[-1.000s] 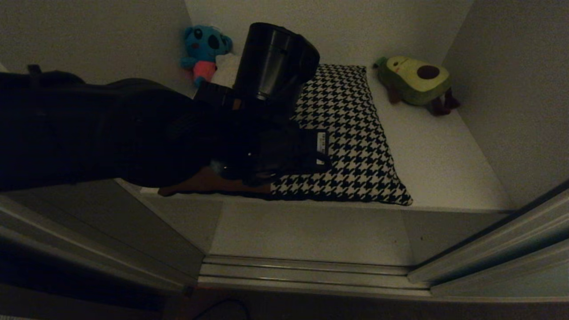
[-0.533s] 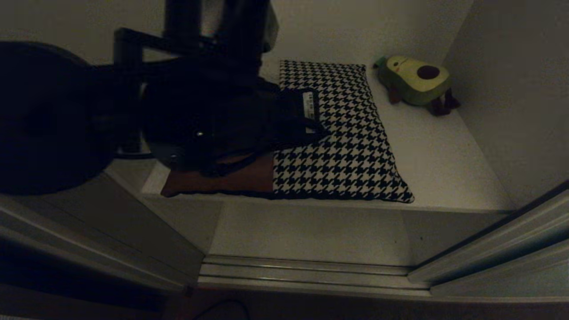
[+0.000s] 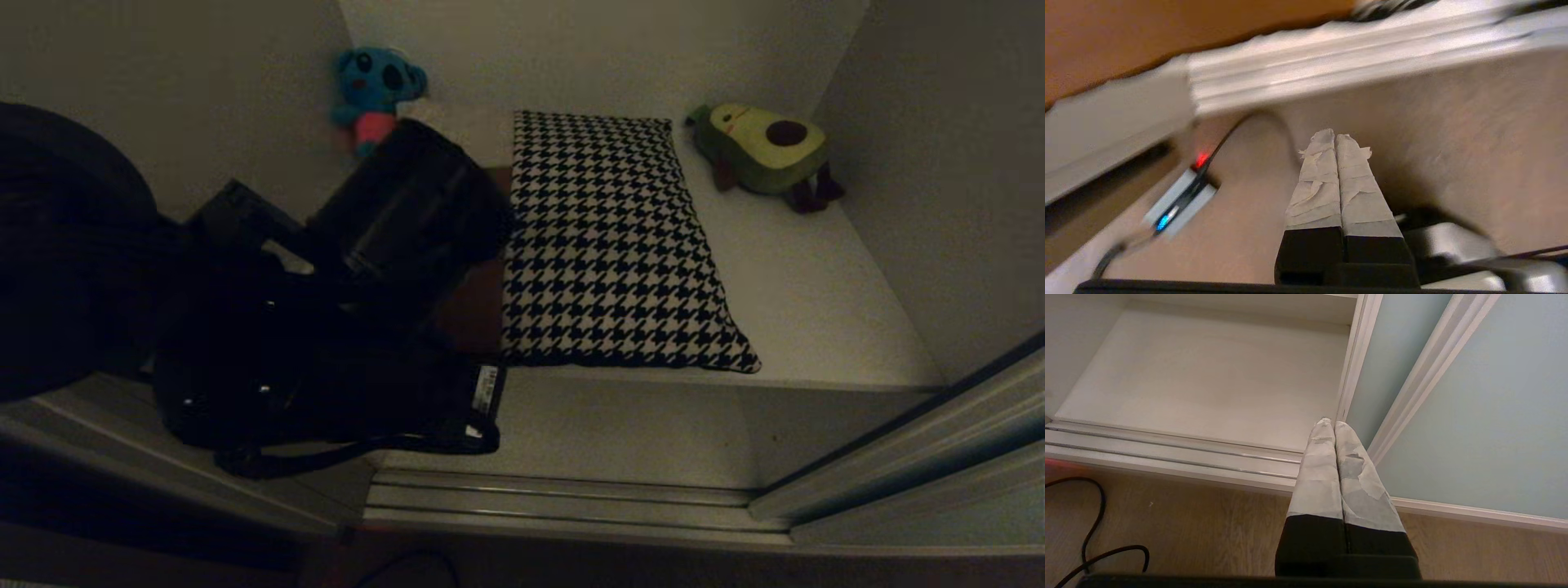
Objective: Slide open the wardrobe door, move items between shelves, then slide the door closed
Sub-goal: Place the pillow on the higher shelf
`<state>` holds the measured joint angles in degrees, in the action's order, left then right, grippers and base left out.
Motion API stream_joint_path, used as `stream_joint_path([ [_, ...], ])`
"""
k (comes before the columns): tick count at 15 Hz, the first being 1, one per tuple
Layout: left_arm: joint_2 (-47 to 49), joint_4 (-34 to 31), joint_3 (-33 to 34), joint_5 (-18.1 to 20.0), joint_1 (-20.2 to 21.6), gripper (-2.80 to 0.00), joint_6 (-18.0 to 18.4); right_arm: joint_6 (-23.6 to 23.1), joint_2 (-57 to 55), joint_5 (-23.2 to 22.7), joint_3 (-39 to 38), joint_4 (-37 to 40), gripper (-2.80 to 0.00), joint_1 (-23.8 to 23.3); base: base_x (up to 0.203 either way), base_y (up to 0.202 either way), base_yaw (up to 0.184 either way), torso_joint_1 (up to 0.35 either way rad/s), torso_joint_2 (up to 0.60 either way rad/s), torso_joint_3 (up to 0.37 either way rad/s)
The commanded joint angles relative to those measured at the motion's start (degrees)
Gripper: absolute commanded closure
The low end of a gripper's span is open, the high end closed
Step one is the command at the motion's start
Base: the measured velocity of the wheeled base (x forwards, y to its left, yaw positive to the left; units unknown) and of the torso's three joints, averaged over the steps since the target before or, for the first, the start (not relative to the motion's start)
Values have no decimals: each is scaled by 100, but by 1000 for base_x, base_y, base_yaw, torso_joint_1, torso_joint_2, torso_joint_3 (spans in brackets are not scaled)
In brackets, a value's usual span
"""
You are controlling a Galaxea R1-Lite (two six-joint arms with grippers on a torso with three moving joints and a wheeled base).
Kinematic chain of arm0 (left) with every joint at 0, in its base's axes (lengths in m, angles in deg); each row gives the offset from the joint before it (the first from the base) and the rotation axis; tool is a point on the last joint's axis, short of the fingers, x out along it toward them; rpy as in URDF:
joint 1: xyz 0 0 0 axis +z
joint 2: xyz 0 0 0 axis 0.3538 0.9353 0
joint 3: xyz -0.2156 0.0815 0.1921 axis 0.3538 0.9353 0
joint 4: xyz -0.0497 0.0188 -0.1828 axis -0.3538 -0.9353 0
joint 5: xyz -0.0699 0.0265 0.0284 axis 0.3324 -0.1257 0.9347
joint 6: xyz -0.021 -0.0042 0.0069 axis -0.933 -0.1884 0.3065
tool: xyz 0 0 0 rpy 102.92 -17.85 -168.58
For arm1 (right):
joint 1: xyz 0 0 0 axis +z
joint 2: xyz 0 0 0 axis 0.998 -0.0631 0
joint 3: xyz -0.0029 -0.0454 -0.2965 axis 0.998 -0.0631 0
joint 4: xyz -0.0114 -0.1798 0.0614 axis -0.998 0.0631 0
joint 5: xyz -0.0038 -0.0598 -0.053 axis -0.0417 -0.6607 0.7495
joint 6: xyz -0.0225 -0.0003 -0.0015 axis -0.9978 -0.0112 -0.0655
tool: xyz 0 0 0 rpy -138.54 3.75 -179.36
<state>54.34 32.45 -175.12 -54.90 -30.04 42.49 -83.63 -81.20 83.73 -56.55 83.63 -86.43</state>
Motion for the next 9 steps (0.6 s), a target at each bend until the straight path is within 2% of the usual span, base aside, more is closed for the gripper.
stream_joint_path([
  [1,264,-25,-28,-7,123,0,-49,-3,1,-2,-18,0,0,-2,0,0,0,0,0,0],
  [4,595,204,-279,132,215,0,-449,-3,1,-2,-18,0,0,4,0,0,0,0,0,0],
  [7,954,944,-321,162,412,0,-556,-3,1,-2,-18,0,0,5,0,0,0,0,0,0],
  [9,1057,1010,-377,152,520,0,-502,1,1,-2,-18,0,0,-3,0,0,0,0,0,0],
])
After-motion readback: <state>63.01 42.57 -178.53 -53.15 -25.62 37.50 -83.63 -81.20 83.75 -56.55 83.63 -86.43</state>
